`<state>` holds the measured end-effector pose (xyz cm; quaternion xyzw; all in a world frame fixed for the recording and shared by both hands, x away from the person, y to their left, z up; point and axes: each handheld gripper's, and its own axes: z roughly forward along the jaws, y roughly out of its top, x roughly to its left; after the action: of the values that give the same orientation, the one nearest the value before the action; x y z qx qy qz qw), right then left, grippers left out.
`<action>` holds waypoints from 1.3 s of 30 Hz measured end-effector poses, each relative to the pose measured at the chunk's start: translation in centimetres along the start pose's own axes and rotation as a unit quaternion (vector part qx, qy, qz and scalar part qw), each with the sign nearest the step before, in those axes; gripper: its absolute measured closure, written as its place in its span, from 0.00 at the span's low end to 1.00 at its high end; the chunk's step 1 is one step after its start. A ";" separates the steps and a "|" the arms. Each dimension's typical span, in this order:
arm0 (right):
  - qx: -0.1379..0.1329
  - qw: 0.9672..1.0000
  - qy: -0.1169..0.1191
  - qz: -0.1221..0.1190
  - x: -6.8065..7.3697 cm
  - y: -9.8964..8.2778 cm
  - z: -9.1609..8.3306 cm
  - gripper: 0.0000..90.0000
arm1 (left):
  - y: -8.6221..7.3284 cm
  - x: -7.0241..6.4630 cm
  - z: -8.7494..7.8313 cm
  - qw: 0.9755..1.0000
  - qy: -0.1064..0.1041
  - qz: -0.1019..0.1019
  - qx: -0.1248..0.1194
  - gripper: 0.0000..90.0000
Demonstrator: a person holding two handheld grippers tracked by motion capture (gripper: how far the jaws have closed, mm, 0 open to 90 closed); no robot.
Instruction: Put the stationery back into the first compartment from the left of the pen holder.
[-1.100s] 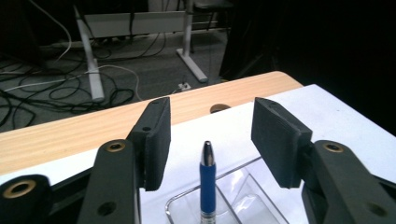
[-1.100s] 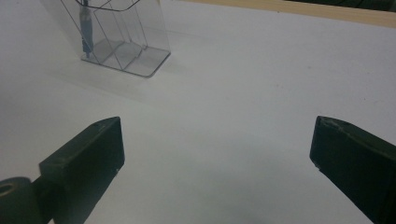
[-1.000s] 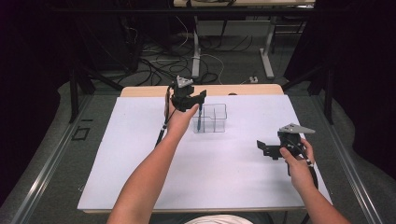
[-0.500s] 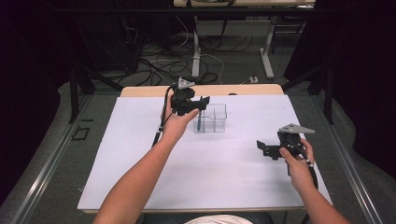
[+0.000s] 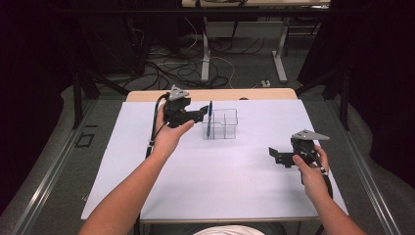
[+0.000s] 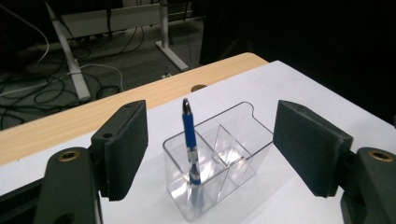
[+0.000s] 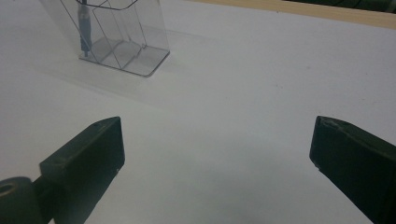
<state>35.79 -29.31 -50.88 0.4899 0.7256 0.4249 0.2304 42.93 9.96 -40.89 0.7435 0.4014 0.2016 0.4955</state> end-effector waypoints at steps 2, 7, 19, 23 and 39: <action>0.000 1.000 -0.001 0.000 0.0 0.0 0.0 0.03 | -0.2 0.4 -0.7 1.000 0.003 -0.005 -0.005 0.25; 0.000 1.000 0.001 0.000 0.0 0.0 0.0 0.03 | -1.2 1.4 -2.4 0.999 0.017 -0.029 -0.016 0.18; 0.000 1.000 0.002 0.001 0.0 0.0 0.0 0.03 | -4.2 4.1 -5.7 0.998 0.040 -0.043 -0.011 0.04; -0.001 1.000 0.001 0.000 0.0 0.0 0.0 0.03 | -5.2 4.7 -6.7 0.998 0.036 -0.056 -0.014 0.00; 0.000 1.000 -0.007 0.003 -0.2 0.0 -0.1 0.03 | -10.9 7.2 -10.0 0.994 0.056 -0.095 -0.001 0.00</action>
<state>35.80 -29.49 -50.80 0.4953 0.7221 0.4223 0.2344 35.95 23.48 -47.14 0.6889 0.4972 0.1955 0.4899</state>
